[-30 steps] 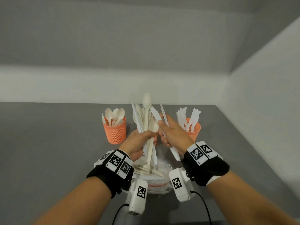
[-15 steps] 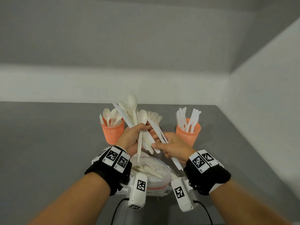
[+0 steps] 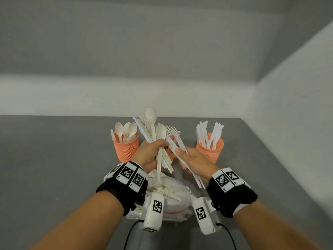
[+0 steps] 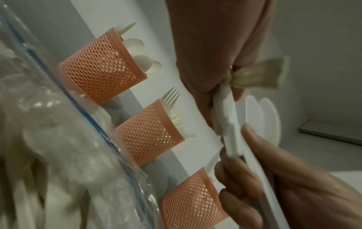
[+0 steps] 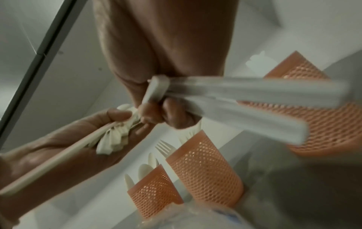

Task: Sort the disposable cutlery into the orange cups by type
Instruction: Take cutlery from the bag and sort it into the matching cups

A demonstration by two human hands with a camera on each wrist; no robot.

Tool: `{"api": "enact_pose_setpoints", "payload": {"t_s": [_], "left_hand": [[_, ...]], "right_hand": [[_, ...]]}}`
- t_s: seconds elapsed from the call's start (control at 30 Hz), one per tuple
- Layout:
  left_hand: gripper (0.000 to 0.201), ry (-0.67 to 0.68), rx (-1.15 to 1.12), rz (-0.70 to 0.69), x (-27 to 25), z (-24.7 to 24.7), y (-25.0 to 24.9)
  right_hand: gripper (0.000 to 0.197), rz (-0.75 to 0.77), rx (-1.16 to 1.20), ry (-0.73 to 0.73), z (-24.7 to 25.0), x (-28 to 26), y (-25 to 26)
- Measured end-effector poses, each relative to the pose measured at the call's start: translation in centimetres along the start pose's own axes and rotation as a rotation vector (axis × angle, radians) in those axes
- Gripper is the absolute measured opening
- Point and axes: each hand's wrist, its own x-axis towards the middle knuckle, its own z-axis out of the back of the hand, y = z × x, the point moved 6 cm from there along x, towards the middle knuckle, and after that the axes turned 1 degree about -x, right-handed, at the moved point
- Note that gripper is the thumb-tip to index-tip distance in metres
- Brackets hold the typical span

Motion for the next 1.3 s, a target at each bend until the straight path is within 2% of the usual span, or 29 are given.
{"api": "enact_pose_setpoints", "payload": {"t_s": [0.1, 0.17, 0.37, 0.47, 0.57, 0.67, 0.73, 0.8, 0.9, 1.0, 1.1, 1.2, 1.3], "left_hand": [[0.013, -0.057, -0.038, -0.026, 0.6, 1.0, -0.2], [0.008, -0.085, 0.014, -0.038, 0.6, 1.4, -0.1], [0.014, -0.074, 0.214, -0.062, 0.4, 0.9, 0.7], [0.012, -0.003, 0.209, -0.059, -0.2, -0.4, 0.4], [0.007, 0.071, 0.172, -0.018, -0.4, -1.6, 0.3], [0.005, 0.08, 0.189, 0.015, -0.3, -1.9, 0.5], [0.005, 0.084, 0.185, 0.006, -0.4, -1.9, 0.5], [0.003, 0.082, 0.178, -0.007, -0.4, -1.8, 0.6], [0.005, 0.081, 0.164, -0.018, -0.3, -1.1, 0.6], [0.006, 0.09, 0.158, -0.023, 0.0, -0.7, 0.5], [0.007, 0.082, 0.162, -0.033, 0.5, -0.7, 0.7], [0.007, 0.071, 0.186, -0.046, 1.2, -0.9, 0.9], [0.005, 0.073, 0.181, -0.057, 2.0, -1.2, 1.4]], "right_hand": [[0.022, -0.051, 0.104, -0.009, 0.5, -0.2, -1.7], [0.019, -0.04, 0.188, -0.059, 1.1, -0.3, -2.2], [0.018, 0.022, 0.431, -0.163, 2.7, 0.7, -1.0], [0.022, 0.054, 0.276, -0.383, 6.4, 1.5, 0.1], [0.014, 0.177, 0.188, -0.614, 11.2, 1.8, 2.3], [0.009, 0.284, 0.066, -0.752, 13.7, 2.6, 2.9], [0.012, 0.272, 0.048, -0.802, 13.8, 3.5, 1.5], [0.019, 0.189, 0.05, -0.8, 13.2, 4.5, -0.7], [0.013, 0.056, 0.138, -0.733, 11.5, 5.4, -4.1], [0.018, -0.028, 0.18, -0.694, 11.0, 5.9, -5.9], [0.02, -0.035, 0.217, -0.68, 11.7, 6.1, -5.7], [0.01, -0.023, 0.185, -0.636, 12.2, 6.2, -5.2], [0.015, -0.012, 0.216, -0.623, 12.4, 6.1, -5.0]]}}
